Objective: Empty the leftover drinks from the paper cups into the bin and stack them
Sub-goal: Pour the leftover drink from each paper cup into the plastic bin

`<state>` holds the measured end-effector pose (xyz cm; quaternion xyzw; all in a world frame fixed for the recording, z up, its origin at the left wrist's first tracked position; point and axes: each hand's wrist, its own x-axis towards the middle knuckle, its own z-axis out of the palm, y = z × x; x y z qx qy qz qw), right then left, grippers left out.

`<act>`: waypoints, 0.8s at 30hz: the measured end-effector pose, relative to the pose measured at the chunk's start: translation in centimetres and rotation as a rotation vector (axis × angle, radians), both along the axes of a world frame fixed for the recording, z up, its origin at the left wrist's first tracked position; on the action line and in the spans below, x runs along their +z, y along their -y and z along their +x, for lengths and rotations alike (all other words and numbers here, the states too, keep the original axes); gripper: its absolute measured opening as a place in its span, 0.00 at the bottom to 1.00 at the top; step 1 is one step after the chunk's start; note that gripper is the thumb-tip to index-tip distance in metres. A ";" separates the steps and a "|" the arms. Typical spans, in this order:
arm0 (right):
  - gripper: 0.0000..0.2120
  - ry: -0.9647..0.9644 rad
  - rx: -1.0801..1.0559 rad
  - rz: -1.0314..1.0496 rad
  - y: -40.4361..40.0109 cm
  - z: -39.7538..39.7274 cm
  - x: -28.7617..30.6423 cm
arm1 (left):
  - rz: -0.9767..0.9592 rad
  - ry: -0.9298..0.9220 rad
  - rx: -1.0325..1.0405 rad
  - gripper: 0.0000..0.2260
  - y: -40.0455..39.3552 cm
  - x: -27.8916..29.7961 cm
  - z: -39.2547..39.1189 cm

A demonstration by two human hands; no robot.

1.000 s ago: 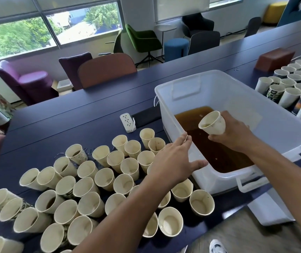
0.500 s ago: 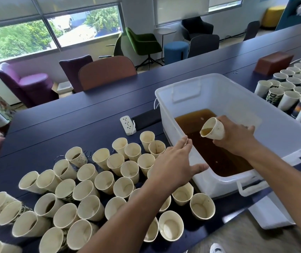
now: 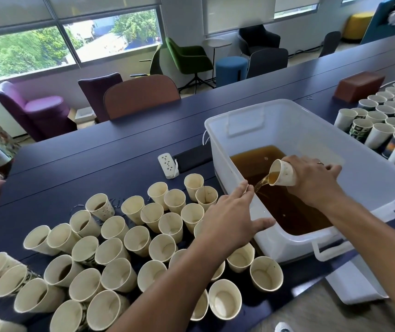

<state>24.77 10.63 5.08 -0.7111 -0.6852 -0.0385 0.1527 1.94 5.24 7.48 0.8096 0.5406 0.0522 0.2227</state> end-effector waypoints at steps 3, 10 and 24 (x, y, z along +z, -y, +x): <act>0.25 0.031 0.013 0.037 0.0 0.2 -0.2 | -0.002 0.002 -0.001 0.40 0.0 0.2 -0.1; 0.25 0.166 0.012 0.120 0.0 0.2 -0.2 | -0.012 -0.002 -0.002 0.40 0.1 0.3 -0.1; 0.25 0.159 0.009 0.150 0.1 0.3 -0.5 | -0.019 -0.008 -0.003 0.40 -0.1 0.2 0.0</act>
